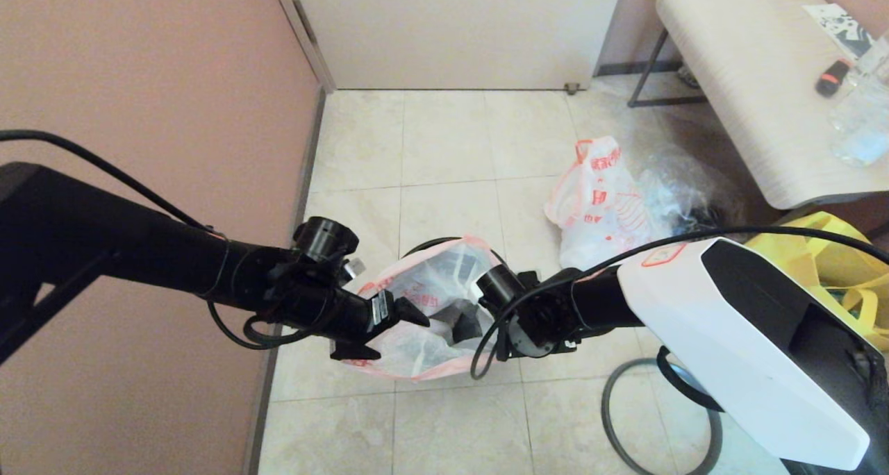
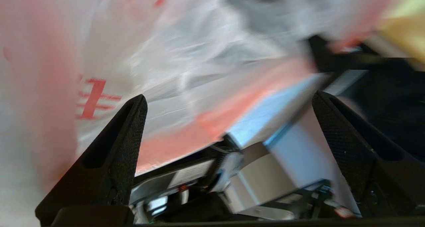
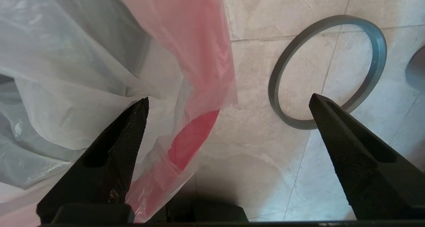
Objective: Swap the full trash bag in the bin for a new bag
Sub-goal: Put the new garbage bag on the trash can
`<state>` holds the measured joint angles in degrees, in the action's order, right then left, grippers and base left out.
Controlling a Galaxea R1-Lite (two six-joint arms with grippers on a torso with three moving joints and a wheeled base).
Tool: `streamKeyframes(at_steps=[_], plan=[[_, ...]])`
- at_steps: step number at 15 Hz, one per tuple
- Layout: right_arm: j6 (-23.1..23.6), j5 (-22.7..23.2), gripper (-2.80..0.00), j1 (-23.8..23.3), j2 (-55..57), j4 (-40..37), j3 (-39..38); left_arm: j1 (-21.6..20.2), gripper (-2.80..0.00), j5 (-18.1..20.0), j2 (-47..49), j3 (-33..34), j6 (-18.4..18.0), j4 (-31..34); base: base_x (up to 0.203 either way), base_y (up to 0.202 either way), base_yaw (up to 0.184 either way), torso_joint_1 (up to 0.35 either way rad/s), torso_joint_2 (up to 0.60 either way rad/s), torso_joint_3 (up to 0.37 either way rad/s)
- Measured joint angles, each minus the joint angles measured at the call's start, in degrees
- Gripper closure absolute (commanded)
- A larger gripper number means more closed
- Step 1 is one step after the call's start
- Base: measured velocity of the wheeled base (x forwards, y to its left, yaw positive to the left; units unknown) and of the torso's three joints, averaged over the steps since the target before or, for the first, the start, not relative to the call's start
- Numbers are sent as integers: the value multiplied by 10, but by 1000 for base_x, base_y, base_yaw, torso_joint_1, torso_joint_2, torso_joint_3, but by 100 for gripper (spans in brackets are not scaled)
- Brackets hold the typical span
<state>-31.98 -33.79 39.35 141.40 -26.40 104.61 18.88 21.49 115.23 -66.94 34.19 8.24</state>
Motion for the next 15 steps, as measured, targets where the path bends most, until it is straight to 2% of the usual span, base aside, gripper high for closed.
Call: streamKeyframes(at_steps=[6, 12, 15], plan=[[-1, -1, -280, -4, 5, 1, 12, 6, -280, -13, 40, 8, 5, 1, 0, 0, 0, 0, 0, 0], [-3, -2, -280, -7, 8, 0, 19, 6, -280, -108, 90, -47, 61, -25, 0, 0, 0, 0, 0, 0], [-4, 0, -280, -7, 7, 0, 19, 8, -280, -125, 119, -88, 69, -24, 0, 0, 0, 0, 0, 0]])
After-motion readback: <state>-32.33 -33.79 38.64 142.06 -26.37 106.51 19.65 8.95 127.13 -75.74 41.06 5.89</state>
